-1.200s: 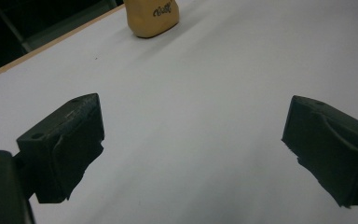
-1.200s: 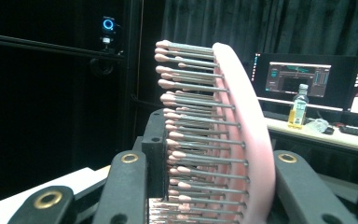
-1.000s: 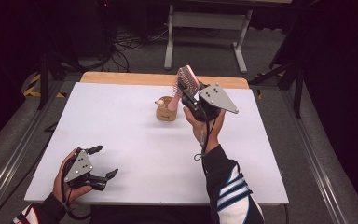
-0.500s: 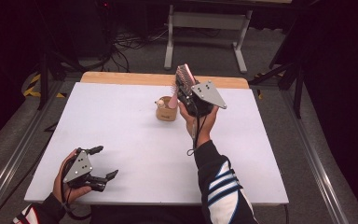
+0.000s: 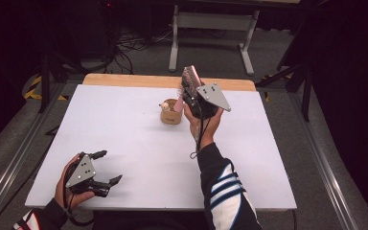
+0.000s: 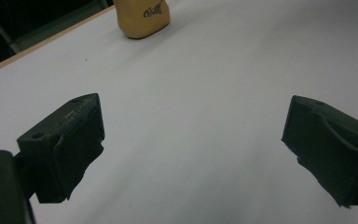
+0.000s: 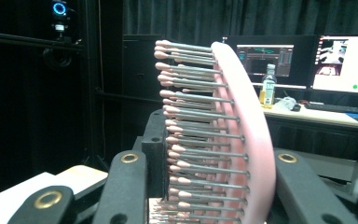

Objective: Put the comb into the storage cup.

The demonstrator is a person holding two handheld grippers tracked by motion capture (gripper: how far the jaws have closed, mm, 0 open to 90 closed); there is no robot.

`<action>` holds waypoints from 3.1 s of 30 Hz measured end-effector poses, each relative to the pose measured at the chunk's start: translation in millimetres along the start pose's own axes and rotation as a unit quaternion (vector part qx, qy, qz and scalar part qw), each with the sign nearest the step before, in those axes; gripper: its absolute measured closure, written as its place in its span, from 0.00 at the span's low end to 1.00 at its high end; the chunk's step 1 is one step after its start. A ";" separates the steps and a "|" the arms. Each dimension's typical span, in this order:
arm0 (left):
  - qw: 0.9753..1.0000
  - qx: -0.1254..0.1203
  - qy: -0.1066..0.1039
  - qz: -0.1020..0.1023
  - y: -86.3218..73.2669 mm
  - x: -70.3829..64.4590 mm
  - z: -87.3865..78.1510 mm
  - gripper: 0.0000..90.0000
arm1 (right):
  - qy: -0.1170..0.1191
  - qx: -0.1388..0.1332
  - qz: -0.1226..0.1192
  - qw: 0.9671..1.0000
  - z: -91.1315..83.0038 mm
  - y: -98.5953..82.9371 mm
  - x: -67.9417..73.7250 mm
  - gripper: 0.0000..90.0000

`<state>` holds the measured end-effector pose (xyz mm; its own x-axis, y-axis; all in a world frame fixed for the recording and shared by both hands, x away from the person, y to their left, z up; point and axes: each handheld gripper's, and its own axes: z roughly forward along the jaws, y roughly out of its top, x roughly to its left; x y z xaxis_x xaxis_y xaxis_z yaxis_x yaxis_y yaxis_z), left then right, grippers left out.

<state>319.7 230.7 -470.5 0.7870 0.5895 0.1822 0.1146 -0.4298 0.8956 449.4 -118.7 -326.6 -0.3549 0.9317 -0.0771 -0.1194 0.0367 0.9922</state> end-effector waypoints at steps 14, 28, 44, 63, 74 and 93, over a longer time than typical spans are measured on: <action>1.000 -0.004 -0.002 -0.002 -0.4 0.3 -1.3 0.07 | -0.014 0.018 0.027 0.999 15.4 -12.4 -6.7 0.71; 1.000 0.000 -0.001 0.001 -0.5 0.4 -0.7 0.08 | 0.007 0.054 0.052 0.997 14.9 -40.5 -5.2 0.70; 1.000 0.003 -0.004 0.002 -0.8 -0.9 1.5 0.08 | 0.026 0.071 0.053 0.996 12.8 -57.2 -1.8 0.69; 1.000 0.009 -0.007 0.004 -0.7 0.7 2.3 0.09 | 0.011 0.108 0.044 0.993 9.7 -73.0 -7.2 0.60; 1.000 0.005 0.000 0.003 -0.3 3.3 0.0 0.09 | 0.011 0.122 0.028 0.992 7.9 -81.8 -6.0 0.57; 1.000 0.007 0.004 0.005 0.0 4.4 -0.7 0.09 | 0.021 0.137 0.027 0.990 6.6 -84.5 -11.5 0.39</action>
<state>322.8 233.8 -469.4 0.7836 0.5904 0.1935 0.1155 -0.4446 0.8883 469.6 -130.1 -408.9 -0.3924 0.9195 -0.0222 0.1545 0.0897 0.9839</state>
